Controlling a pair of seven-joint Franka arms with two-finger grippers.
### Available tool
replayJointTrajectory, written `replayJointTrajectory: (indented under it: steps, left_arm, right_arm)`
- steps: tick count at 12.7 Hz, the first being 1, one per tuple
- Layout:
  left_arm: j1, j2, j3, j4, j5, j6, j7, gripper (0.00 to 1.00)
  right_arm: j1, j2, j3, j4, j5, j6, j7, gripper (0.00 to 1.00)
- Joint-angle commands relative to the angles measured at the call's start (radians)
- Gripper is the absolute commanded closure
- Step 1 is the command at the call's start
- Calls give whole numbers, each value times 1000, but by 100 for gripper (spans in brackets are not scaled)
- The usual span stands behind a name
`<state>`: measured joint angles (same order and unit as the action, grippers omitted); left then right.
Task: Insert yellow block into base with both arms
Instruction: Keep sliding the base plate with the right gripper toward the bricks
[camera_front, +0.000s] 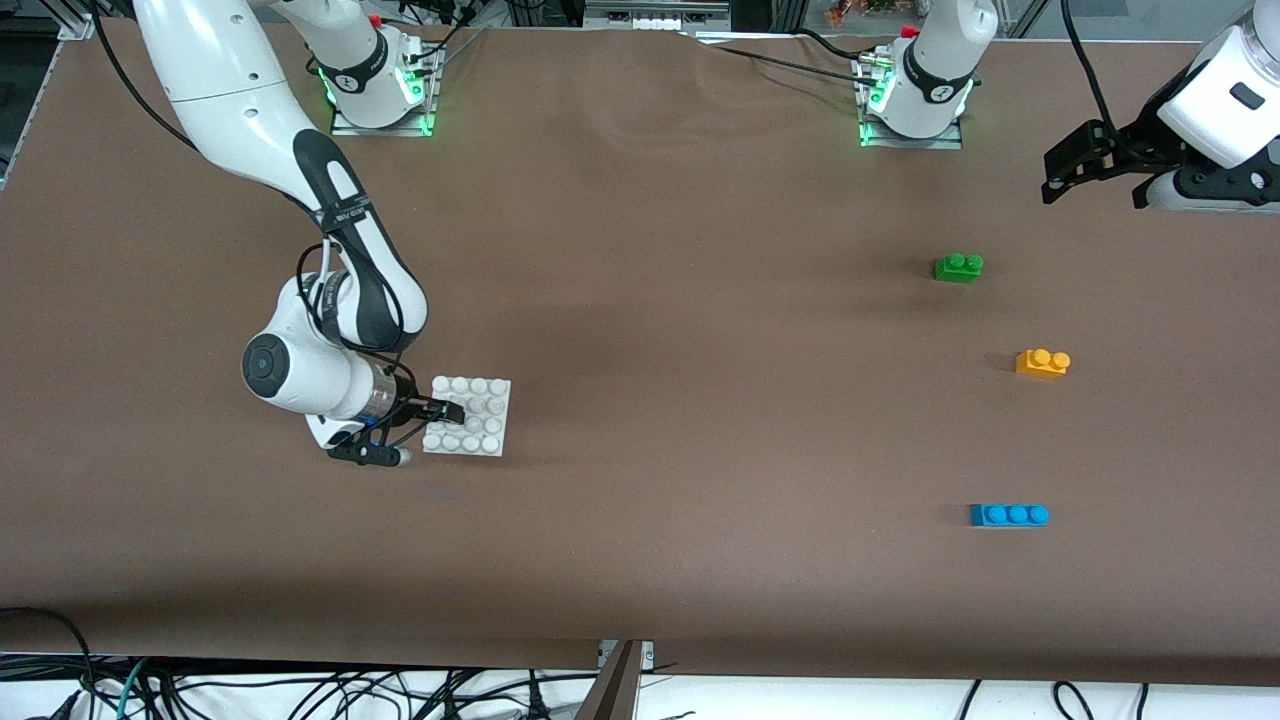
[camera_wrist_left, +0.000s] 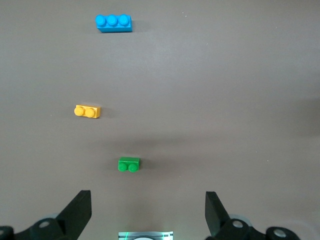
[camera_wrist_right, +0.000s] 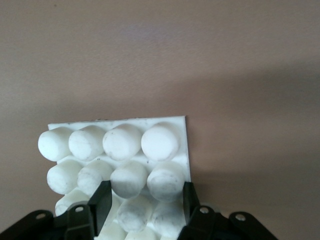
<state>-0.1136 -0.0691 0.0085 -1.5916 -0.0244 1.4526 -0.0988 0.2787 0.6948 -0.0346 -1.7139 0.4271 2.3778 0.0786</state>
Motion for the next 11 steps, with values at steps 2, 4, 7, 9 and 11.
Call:
replayJointTrajectory:
  steps: [2,4,7,9,11]
  left_arm:
    - [5,5,-4,22,-12,-18,-4,0]
    - [5,5,-4,21,-12,-18,-2,0]
    - [5,5,-4,24,-12,-18,-4,0]
    - [5,6,-4,24,-12,-18,-4,0]
    - [5,5,-4,24,-12,-18,-4,0]
  right_arm:
    - [20,41,12,45,22,-6,18,37]
    - [23,52,30,56,22,-6,39,37]
    - [33,68,39,62,22,1,53,37]
    - [34,78,51,80,22,0,66,37]
    - [39,91,74,103,22,1,96,37]
